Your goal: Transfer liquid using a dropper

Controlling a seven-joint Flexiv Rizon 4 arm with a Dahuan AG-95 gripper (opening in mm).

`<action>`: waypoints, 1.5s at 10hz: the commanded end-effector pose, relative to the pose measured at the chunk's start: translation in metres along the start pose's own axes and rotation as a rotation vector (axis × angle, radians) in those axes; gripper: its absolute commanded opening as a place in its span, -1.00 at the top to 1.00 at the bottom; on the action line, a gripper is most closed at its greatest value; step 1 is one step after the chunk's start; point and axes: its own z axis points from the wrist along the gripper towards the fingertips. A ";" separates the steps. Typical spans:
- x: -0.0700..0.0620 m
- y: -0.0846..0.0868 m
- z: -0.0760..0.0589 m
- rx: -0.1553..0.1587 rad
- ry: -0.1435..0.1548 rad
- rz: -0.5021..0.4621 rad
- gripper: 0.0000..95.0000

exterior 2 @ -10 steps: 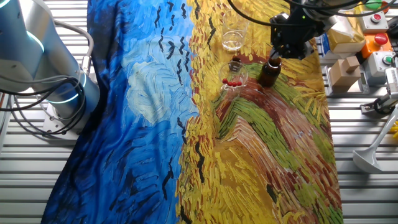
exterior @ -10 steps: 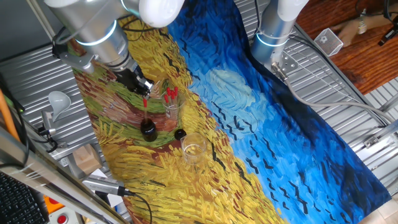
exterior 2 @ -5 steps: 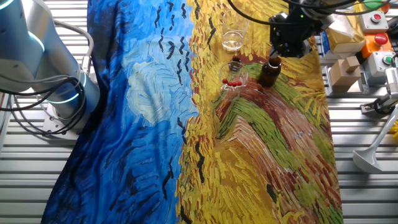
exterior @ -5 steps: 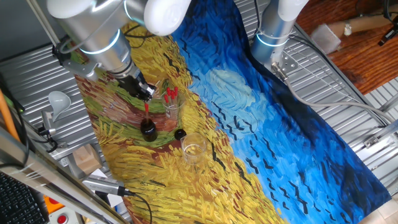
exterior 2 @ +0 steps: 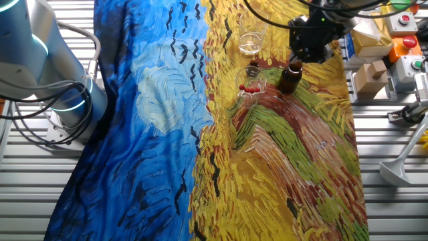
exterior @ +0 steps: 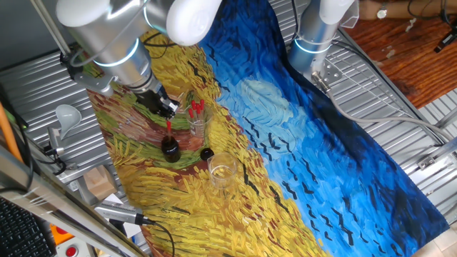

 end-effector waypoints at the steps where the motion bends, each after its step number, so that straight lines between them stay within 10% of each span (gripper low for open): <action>1: -0.001 0.000 0.001 0.001 0.001 0.000 1.00; 15: -0.008 0.003 0.020 0.012 0.006 -0.003 1.00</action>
